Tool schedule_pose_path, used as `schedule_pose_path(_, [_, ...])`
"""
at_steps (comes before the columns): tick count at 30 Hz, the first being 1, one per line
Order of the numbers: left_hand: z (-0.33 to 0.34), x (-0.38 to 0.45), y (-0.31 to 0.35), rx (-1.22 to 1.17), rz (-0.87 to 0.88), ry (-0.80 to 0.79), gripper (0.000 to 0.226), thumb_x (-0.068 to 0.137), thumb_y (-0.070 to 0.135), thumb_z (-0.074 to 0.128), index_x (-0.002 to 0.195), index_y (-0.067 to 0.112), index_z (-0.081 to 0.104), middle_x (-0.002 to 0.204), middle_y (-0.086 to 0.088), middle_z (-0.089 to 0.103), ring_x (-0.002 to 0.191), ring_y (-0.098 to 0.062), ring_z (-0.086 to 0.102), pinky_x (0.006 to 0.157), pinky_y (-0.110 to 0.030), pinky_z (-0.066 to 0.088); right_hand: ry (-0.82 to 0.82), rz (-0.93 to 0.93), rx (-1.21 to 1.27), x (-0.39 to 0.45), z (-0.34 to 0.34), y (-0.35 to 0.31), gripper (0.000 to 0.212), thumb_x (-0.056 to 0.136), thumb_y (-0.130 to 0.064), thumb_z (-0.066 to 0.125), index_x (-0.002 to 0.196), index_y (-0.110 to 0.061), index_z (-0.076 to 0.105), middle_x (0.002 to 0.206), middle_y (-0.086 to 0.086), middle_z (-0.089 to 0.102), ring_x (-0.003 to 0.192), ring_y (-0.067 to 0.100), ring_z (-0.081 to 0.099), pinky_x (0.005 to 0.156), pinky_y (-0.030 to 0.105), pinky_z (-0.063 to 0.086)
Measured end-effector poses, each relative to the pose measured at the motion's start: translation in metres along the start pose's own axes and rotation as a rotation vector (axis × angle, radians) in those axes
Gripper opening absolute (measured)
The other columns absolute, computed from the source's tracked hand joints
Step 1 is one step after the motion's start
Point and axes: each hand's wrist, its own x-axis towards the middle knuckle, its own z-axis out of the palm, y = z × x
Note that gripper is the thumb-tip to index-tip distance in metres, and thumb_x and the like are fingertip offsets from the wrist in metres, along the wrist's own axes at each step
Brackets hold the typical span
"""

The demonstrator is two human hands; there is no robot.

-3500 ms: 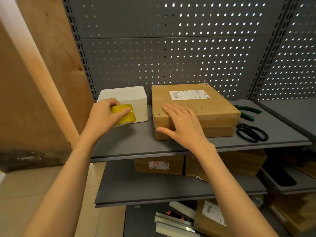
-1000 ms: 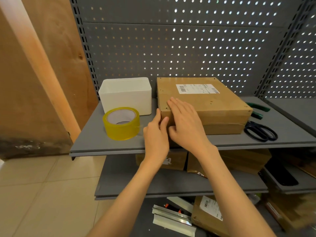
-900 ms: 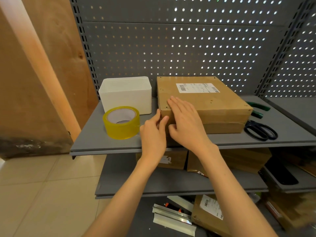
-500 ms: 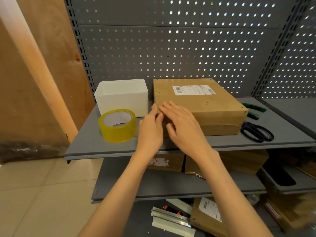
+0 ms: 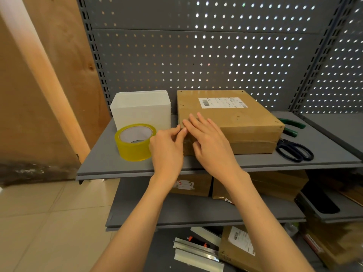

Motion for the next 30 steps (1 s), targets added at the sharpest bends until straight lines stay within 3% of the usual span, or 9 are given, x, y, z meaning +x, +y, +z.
schedule_pose_path(3, [-0.016,0.005,-0.005,0.052,0.032,-0.055,0.026,0.085,0.037,0.063,0.096,0.016,0.075,0.087,0.001,0.074,0.080,-0.007,0.066,0.066,-0.015,0.047,-0.048,0.012,0.049,-0.002,-0.003,-0.001,0.057,0.097,-0.011,0.038,0.148,-0.019,0.015,0.157,-0.004,0.010,0.139,0.002,-0.007,0.109,0.017,-0.013])
schedule_pose_path(6, [-0.042,0.015,-0.015,0.089,0.110,-0.082,0.028,0.084,0.035,0.066,0.104,0.017,0.071,0.097,0.005,0.071,0.091,-0.004,0.062,0.080,-0.018,0.045,-0.002,0.127,0.354,-0.005,-0.013,-0.009,0.053,0.097,-0.009,0.037,0.147,-0.021,0.022,0.151,-0.015,0.016,0.129,-0.012,-0.001,0.106,0.005,-0.005])
schedule_pose_path(9, [-0.065,0.032,-0.035,0.295,0.138,-0.286,0.052,0.081,0.029,0.070,0.129,0.019,0.053,0.125,0.002,0.060,0.117,-0.016,0.051,0.096,-0.028,0.039,0.085,0.164,0.429,-0.003,-0.014,-0.015,0.048,0.095,-0.006,0.040,0.141,-0.020,0.037,0.147,-0.008,0.036,0.132,-0.008,0.016,0.114,0.018,0.014])
schedule_pose_path(12, [-0.073,0.045,-0.053,0.442,0.046,-0.576,0.067,0.078,0.023,0.071,0.137,0.017,0.041,0.136,-0.003,0.051,0.125,-0.021,0.046,0.103,-0.034,0.038,0.063,0.175,0.396,0.005,-0.010,-0.019,0.045,0.095,-0.006,0.041,0.138,-0.019,0.043,0.144,-0.005,0.041,0.134,-0.002,0.023,0.114,0.023,0.019])
schedule_pose_path(16, [-0.073,0.048,-0.058,0.686,0.078,-0.682,0.047,0.085,0.027,0.061,0.128,0.015,0.048,0.127,-0.008,0.057,0.115,-0.028,0.051,0.087,-0.033,0.040,0.027,0.163,0.353,0.013,-0.002,-0.023,0.045,0.094,-0.006,0.042,0.137,-0.018,0.045,0.143,-0.003,0.044,0.139,0.008,0.027,0.116,0.028,0.019])
schedule_pose_path(20, [-0.075,0.052,-0.057,0.651,0.083,-0.634,0.050,0.091,0.031,0.057,0.135,0.013,0.042,0.137,-0.010,0.049,0.123,-0.029,0.044,0.091,-0.034,0.036,0.041,0.179,0.309,0.011,0.002,-0.025,0.044,0.093,-0.006,0.044,0.135,-0.019,0.047,0.142,-0.004,0.045,0.139,0.008,0.027,0.116,0.027,0.015])
schedule_pose_path(25, [-0.092,0.049,-0.046,0.306,-0.017,-0.409,0.061,0.090,0.033,0.058,0.143,0.019,0.033,0.144,-0.007,0.042,0.129,-0.029,0.039,0.101,-0.040,0.034,0.182,0.148,0.437,0.009,-0.007,-0.035,0.039,0.091,-0.006,0.050,0.128,-0.018,0.055,0.133,-0.004,0.054,0.130,0.005,0.039,0.111,0.024,0.030])
schedule_pose_path(27, [-0.097,0.047,-0.039,0.208,0.002,-0.323,0.052,0.088,0.035,0.060,0.134,0.017,0.046,0.130,-0.009,0.054,0.117,-0.030,0.048,0.093,-0.040,0.041,0.250,0.109,0.498,0.010,-0.014,-0.043,0.035,0.090,-0.008,0.054,0.124,-0.017,0.058,0.125,-0.005,0.058,0.121,0.001,0.046,0.103,0.013,0.035])
schedule_pose_path(30, [-0.101,0.040,-0.025,-0.029,0.022,-0.241,0.024,0.085,0.033,0.063,0.097,0.013,0.056,0.079,0.003,0.057,0.072,-0.010,0.053,0.061,-0.016,0.039,0.332,0.043,0.556,0.012,-0.026,-0.053,0.030,0.089,-0.011,0.059,0.118,-0.016,0.061,0.115,-0.006,0.062,0.112,-0.001,0.052,0.095,0.008,0.037])
